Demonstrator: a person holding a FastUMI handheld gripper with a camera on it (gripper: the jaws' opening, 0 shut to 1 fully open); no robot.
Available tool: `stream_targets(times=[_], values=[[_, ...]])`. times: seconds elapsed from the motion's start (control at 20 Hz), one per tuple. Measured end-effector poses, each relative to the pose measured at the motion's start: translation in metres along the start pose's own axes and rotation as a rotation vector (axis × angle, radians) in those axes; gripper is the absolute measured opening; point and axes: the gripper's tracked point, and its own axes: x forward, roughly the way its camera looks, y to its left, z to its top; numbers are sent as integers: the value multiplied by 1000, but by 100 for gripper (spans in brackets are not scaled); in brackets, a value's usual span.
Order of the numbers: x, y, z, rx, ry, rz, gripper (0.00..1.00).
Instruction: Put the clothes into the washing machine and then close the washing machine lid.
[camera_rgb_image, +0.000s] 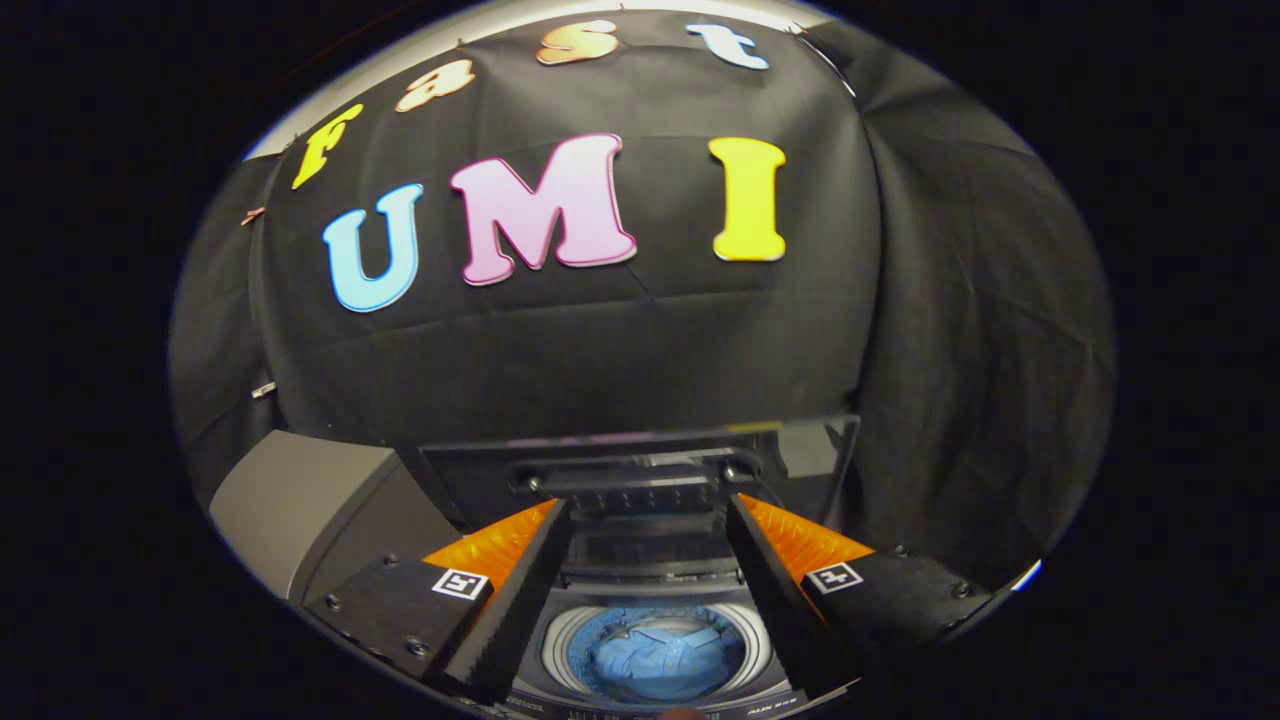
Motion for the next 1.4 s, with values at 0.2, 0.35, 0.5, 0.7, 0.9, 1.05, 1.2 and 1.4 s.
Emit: stream_targets(times=[0.2, 0.35, 0.5, 0.7, 0.9, 1.05, 1.2, 1.4], values=[[34, 13, 28, -28, -55, 15, 99], [75, 11, 34, -52, -26, -1, 99], [113, 6, 21, -81, 34, -44, 99], [129, 5, 9, -53, 101, -28, 98], [112, 7, 2, -61, 76, -17, 100], [102, 11, 5, -66, 63, -11, 100], [100, 12, 3, -72, 66, 3, 100], [96, 16, 5, -75, 71, 31, 100]])
